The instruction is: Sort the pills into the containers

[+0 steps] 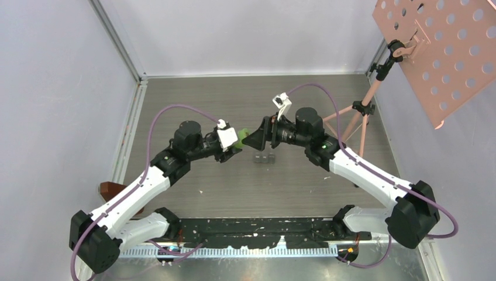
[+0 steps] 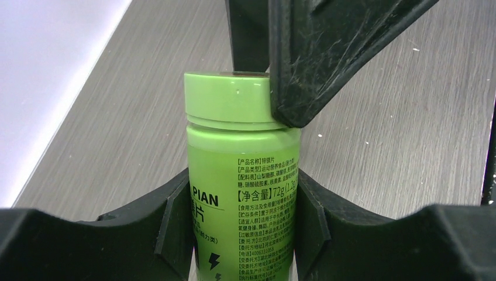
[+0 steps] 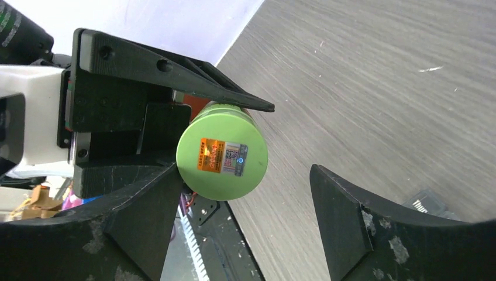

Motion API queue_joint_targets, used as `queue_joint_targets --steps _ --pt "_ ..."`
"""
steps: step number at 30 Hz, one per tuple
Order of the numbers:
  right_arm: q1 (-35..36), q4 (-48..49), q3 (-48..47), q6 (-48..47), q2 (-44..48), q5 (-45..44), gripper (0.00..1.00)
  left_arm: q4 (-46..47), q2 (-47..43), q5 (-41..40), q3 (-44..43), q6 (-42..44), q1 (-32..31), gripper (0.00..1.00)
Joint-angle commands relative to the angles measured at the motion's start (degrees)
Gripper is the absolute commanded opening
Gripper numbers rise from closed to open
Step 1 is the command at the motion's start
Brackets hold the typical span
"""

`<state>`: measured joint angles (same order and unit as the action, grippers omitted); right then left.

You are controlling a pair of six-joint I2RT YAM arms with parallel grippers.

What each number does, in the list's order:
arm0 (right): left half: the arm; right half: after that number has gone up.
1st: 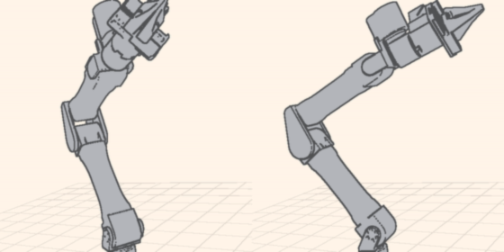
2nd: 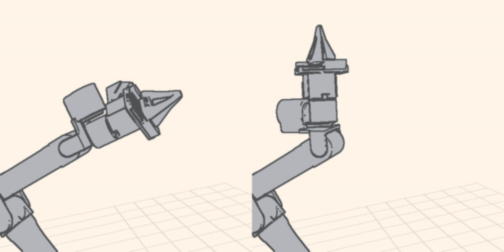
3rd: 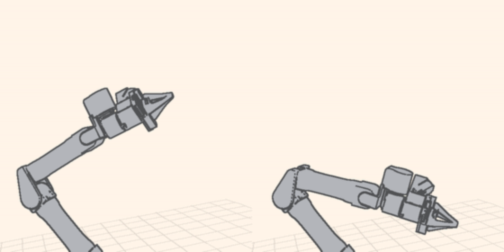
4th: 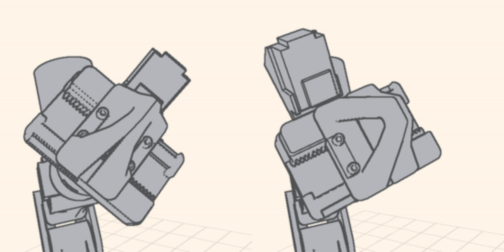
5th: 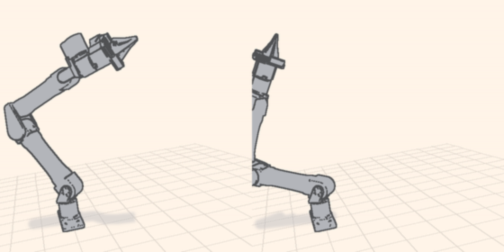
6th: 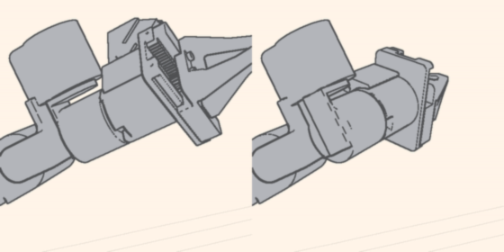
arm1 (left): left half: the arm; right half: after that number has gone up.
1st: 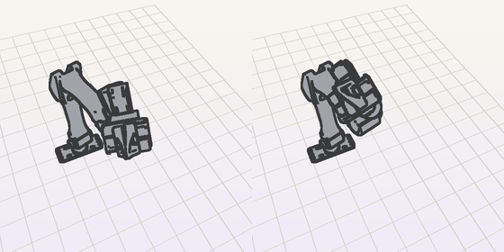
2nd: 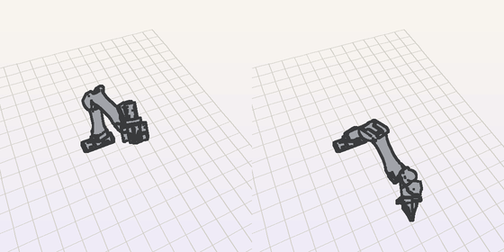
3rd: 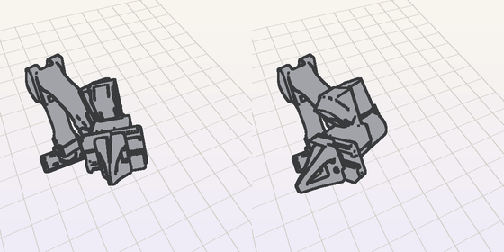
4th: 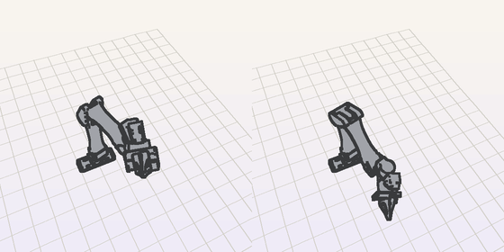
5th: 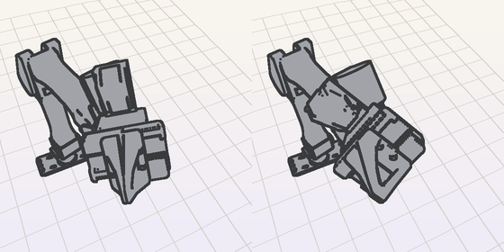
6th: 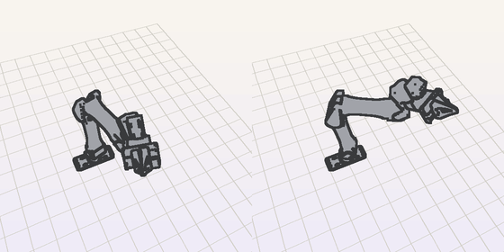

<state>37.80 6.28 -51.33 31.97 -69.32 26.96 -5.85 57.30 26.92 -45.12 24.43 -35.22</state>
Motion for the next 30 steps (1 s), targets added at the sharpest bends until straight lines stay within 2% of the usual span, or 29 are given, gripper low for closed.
queue_joint_targets --steps 1,7,11,13,14,16,17,18,19,20,21,23,27,30 --pt "0.8 1.8 -3.1 6.1 -2.0 0.5 0.86 4.7 -1.3 -0.7 0.2 0.7 -0.3 0.0" --pt "0.8 6.4 -2.8 10.1 -3.7 2.1 0.85 4.1 -1.4 -0.1 0.2 0.9 -0.3 0.0" --pt "0.6 6.7 -4.0 10.2 -4.8 1.6 0.89 2.7 -1.5 0.9 0.0 1.3 -0.3 0.0" --pt "0.6 7.1 -4.7 10.7 -5.4 2.2 0.86 2.3 -1.4 1.1 0.0 1.5 -0.3 0.0" --pt "0.6 7.4 -5.0 10.9 -5.7 2.7 0.83 2.3 -1.5 0.8 0.1 1.5 -0.3 0.0" --pt "0.6 7.5 -5.2 11.1 -5.8 3.1 0.69 2.2 -1.6 0.7 0.1 1.5 -0.3 0.0" --pt "0.6 7.6 -5.1 10.6 -5.7 3.4 0.55 2.2 -1.6 0.6 0.1 1.5 -0.3 0.0" --pt "0.5 8.4 -4.8 10.1 -5.6 4.8 0.47 2.0 -1.7 0.7 0.1 1.5 -0.3 0.0" --pt "0.1 8.7 -4.6 9.1 -5.5 5.4 0.34 1.8 -1.6 0.7 0.0 1.6 -0.3 0.0" --pt "-0.2 9.7 -4.0 8.6 -5.3 7.1 0.27 1.6 -1.6 1.1 -0.2 1.5 -0.3 0.0" --pt "-0.9 10.5 -3.7 7.3 -5.1 8.2 0.14 1.1 -1.7 1.6 -0.4 1.5 -0.3 0.0" --pt "-2.2 13.2 -2.8 4.6 -4.8 12.0 0.07 -0.4 -1.7 3.0 -1.0 1.4 -0.3 0.0" --pt "-3.8 21.7 -2.7 -2.8 -4.6 25.9 0.06 -4.3 -1.4 6.7 -2.4 1.0 -0.3 0.0" --pt "-3.9 22.3 -3.3 -13.6 -4.2 31.9 0.06 -7.7 -0.6 9.5 -3.8 0.9 -0.3 0.0"
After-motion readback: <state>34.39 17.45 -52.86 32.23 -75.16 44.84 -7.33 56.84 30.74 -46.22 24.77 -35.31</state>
